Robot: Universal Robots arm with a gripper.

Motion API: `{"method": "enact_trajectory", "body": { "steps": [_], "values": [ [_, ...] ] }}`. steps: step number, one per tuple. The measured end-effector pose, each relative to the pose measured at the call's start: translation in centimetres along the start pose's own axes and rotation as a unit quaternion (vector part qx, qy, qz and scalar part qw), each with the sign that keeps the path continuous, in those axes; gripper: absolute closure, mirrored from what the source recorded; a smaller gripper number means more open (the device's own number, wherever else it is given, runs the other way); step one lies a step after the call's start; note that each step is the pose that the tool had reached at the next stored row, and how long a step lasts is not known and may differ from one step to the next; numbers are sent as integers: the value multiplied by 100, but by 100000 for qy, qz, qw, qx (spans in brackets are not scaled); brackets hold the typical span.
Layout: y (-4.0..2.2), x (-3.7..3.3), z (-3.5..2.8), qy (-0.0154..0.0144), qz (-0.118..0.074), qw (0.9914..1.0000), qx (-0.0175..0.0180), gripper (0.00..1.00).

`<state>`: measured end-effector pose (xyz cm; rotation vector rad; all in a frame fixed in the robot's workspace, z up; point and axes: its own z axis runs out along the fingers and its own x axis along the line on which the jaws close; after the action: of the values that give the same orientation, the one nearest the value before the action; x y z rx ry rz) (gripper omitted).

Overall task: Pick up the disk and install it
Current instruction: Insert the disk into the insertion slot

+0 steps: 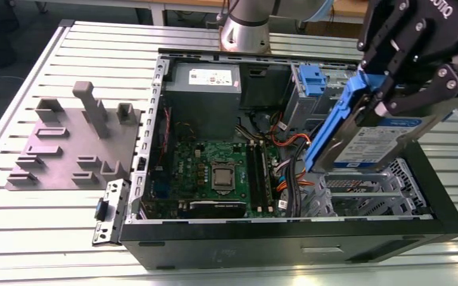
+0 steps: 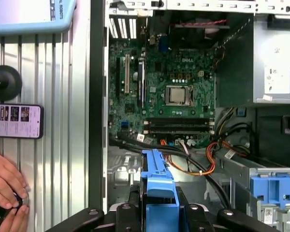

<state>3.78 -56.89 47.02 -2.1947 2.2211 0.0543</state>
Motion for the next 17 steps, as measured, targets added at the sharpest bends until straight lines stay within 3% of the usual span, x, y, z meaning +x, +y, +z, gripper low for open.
{"method": "enact_trajectory", "body": {
  "steps": [8, 17],
  "values": [
    [-292, 26, 99, 1, -6, 100000, -1, 64],
    [-386, 72, 233, -12, 39, 100000, 1, 64]
  ]
}}
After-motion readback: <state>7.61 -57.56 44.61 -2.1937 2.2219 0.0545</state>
